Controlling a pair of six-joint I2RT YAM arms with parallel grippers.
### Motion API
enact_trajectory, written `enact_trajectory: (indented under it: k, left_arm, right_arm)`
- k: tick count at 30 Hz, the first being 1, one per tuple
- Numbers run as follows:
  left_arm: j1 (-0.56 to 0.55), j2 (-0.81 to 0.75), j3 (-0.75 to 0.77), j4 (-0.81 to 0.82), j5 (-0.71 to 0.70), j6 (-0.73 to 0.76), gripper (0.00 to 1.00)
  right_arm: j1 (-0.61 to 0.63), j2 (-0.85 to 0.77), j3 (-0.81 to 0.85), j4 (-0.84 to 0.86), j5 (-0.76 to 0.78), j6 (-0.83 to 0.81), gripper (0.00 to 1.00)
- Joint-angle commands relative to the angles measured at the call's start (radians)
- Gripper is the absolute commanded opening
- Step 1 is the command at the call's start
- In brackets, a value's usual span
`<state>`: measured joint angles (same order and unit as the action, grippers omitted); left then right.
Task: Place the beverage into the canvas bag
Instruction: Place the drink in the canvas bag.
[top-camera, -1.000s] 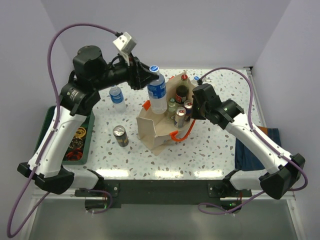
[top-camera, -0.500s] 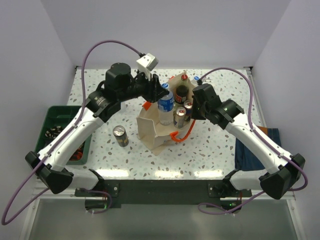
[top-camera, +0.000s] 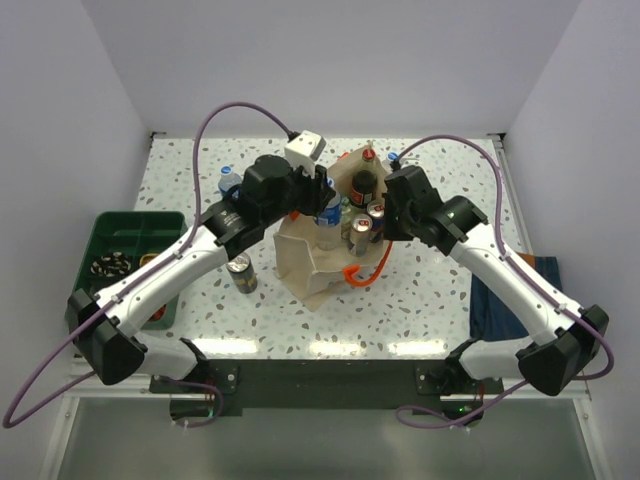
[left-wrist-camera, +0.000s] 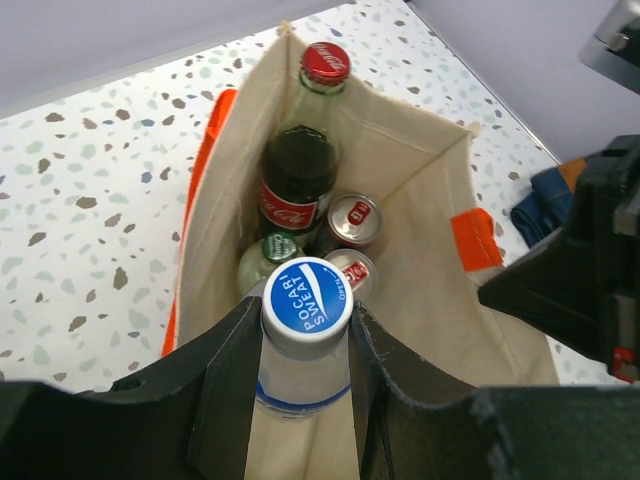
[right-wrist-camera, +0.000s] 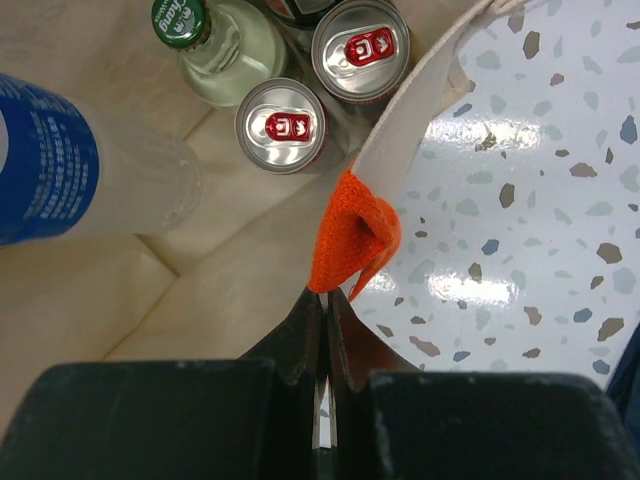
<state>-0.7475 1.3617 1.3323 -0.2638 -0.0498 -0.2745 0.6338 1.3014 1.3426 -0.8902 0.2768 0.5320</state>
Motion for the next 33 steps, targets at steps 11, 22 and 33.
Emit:
enact_trajectory:
  k: [11,22,33]
  left_arm:
    - [-0.019,0.016,-0.077,0.377,-0.199,-0.031,0.00]
    - [-0.049,0.036,-0.195,0.500,-0.274,-0.006,0.00]
    - [-0.062,0.086,-0.240,0.578,-0.358,-0.025,0.00]
  right_arm:
    - [0.000,0.033,0.058,-0.090,-0.019,-0.044,0.00]
    - [-0.002,0.048,0.082,-0.096,-0.013,-0.053,0.00]
    - [-0.002,0.064,0.092,-0.096,-0.013,-0.058,0.00]
